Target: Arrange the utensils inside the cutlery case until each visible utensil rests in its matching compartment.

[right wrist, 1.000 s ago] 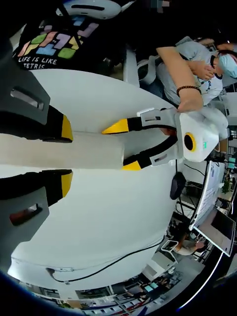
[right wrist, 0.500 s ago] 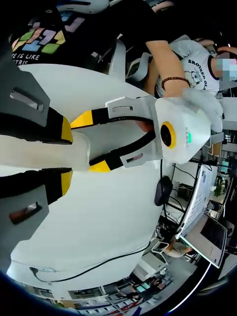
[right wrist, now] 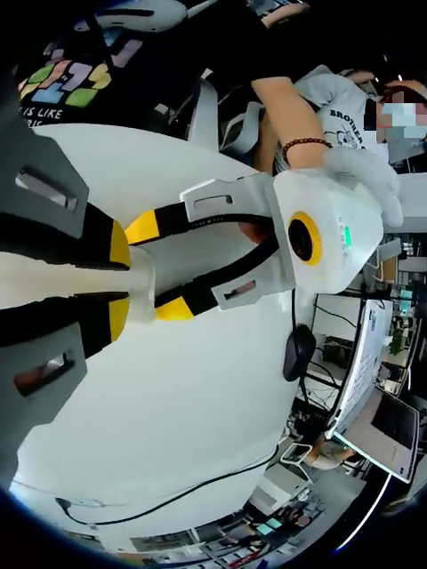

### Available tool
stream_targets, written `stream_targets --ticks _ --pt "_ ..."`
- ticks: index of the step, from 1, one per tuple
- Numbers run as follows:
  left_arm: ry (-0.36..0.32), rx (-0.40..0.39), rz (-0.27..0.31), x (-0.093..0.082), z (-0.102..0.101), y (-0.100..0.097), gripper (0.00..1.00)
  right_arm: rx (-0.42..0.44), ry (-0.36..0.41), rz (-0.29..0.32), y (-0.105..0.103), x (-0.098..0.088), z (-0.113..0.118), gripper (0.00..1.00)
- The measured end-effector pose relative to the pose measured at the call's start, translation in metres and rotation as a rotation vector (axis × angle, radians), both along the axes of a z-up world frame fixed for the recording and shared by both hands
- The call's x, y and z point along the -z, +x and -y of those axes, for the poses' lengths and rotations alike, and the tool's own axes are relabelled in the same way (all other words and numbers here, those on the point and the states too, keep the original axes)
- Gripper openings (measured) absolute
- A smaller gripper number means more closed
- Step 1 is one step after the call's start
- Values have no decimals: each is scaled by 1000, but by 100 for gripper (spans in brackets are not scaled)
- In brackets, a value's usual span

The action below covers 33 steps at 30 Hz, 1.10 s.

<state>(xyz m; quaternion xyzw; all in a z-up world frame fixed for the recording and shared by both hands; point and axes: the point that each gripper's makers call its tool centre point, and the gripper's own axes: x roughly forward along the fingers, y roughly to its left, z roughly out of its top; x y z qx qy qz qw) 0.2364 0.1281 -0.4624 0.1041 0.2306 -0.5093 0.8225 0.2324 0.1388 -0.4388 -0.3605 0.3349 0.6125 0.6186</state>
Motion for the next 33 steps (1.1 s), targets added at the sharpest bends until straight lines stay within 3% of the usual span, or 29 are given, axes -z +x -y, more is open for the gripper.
stream_targets --ticks 10,12,26,27,28,33 --pt "-1 0 0 1 2 -2 39 13 -80 7 -6 3 -2 2" --pt "-3 -1 -1 1 2 -2 39 10 -103 34 -4 4 -1 0" --pt "-4 -3 3 1 -1 0 39 47 -124 -19 -5 5 -2 0" --pt "0 18 23 -1 0 0 40 118 -161 7 0 8 5 0" --pt "-2 4 8 -1 -2 -1 40 55 -179 -20 -7 7 8 0" --pt "-2 2 6 -3 -3 -1 40 67 -173 -12 -5 7 9 0"
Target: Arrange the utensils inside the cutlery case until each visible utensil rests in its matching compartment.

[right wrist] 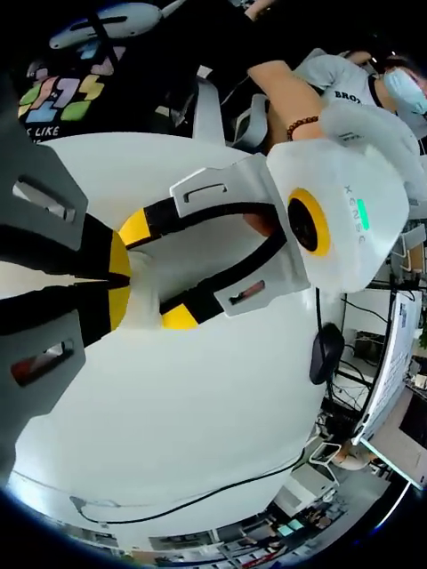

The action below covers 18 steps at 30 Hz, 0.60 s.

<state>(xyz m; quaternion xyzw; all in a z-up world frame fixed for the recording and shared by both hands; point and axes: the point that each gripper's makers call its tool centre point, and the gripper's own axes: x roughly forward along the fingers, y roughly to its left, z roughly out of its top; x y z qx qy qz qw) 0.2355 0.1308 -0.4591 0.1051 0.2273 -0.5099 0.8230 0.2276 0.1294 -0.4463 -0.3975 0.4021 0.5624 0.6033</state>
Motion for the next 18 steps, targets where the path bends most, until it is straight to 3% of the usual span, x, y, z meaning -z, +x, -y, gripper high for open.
stream_targets --ticks 8,11,18 --pt "5 -7 -12 -1 -1 -3 42 1 -26 0 0 -2 -10 0" --pt "2 -27 -29 -1 -4 -5 42 10 -3 -29 1 -4 -13 0" --pt "-49 -89 -47 -6 -10 -3 38 39 25 34 23 -16 -14 3"
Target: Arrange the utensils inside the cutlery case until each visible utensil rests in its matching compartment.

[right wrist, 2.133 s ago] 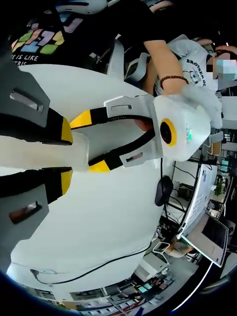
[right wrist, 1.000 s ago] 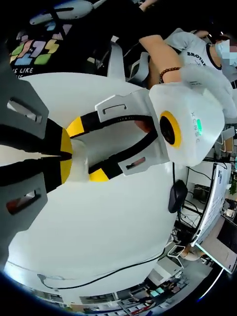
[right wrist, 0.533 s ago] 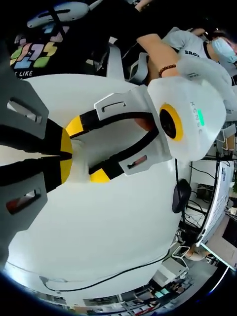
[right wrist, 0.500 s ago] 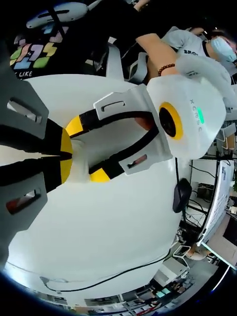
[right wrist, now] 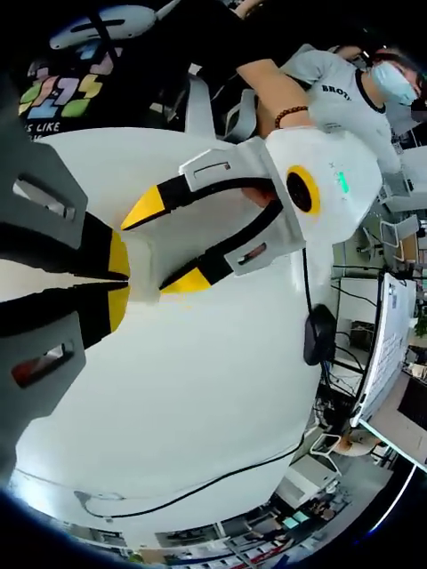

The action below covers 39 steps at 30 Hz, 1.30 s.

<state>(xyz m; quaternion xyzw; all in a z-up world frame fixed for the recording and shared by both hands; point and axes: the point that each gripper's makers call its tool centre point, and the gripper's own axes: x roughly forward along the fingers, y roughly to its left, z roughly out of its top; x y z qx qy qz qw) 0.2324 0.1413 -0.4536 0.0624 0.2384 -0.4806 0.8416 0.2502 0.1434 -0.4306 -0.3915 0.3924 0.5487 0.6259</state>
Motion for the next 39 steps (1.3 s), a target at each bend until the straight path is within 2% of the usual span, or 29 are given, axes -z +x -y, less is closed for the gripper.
stream_targets --ticks 5,10,15,18,20,24,27,32,34,37,39 --pt "-51 -6 -7 -15 3 -3 31 7 -15 -4 8 9 6 6" --pt "-60 -34 -30 -18 4 0 28 22 -1 -2 15 9 5 8" --pt "-76 -65 -24 -20 3 9 20 31 13 -33 11 10 7 4" --pt "-98 -69 -41 -22 6 10 12 11 -6 -13 10 12 8 2" --pt "-82 -60 -28 -21 9 10 9 39 -9 -20 11 12 8 2" --pt "-44 -50 -30 -19 13 8 8 26 -6 -16 8 12 10 2" --pt "-14 -33 -19 -16 17 7 2 28 -2 -10 8 13 11 2" --pt "-12 -28 -11 -17 17 4 2 42 44 -35 10 11 9 2" --pt "11 -9 10 -18 17 2 3 38 63 -67 6 11 17 6" --pt "43 -2 25 -18 18 0 3 29 10 -31 9 10 45 12" --pt "62 3 33 -18 17 0 3 33 3 -37 11 8 59 15"
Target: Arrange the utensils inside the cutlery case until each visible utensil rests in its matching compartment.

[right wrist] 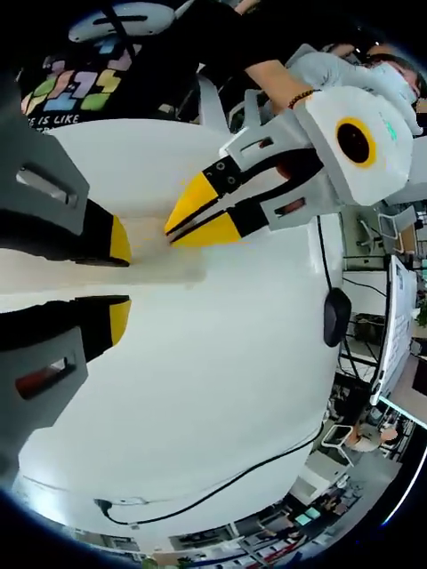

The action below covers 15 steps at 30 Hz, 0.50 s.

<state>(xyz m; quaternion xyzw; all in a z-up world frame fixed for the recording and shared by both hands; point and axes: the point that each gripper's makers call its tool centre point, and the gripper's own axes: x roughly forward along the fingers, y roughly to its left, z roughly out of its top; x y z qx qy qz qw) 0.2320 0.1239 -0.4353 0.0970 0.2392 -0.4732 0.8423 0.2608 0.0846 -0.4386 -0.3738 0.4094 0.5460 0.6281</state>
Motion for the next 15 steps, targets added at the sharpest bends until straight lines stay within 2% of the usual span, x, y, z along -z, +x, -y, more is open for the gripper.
stream_targets --ticks 5,8,15 --pt "10 -4 -2 0 0 0 3 -30 -58 -29 -8 1 35 22" --pt "11 -6 -4 -1 -1 0 2 -38 -86 -24 -9 1 51 24" --pt "33 -4 1 -1 0 0 2 -75 -122 -21 -17 -5 73 28"
